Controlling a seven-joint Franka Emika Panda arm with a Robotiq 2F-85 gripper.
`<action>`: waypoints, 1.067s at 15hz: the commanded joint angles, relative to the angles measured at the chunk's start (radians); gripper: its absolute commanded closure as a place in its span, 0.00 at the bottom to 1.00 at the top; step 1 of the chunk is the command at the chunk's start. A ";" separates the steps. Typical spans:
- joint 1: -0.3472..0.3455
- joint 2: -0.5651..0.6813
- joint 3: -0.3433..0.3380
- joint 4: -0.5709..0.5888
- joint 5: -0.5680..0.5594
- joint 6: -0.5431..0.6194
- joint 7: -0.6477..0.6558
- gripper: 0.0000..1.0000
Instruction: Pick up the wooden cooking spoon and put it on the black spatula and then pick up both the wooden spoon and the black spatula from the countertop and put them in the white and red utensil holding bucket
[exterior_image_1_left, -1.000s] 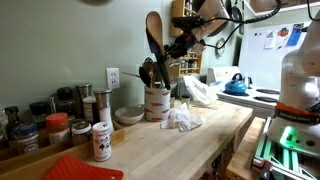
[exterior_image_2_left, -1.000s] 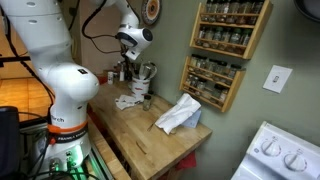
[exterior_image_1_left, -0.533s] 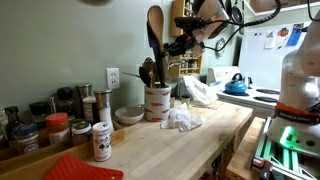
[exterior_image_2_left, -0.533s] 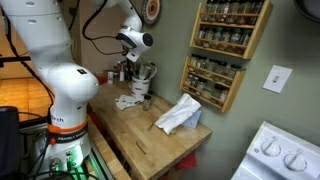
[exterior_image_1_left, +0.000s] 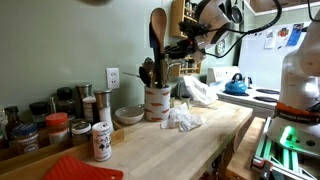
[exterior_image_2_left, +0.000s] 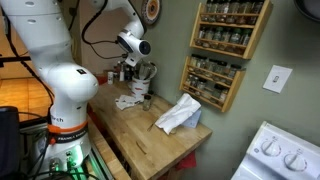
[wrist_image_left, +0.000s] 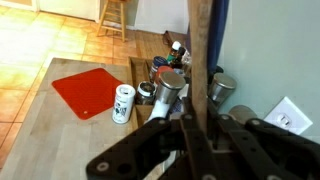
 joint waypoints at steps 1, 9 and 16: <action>-0.012 -0.016 -0.004 -0.032 0.113 -0.039 -0.092 0.97; -0.009 -0.002 0.000 -0.076 0.331 -0.049 -0.270 0.97; -0.013 -0.003 0.000 -0.123 0.492 -0.081 -0.431 0.97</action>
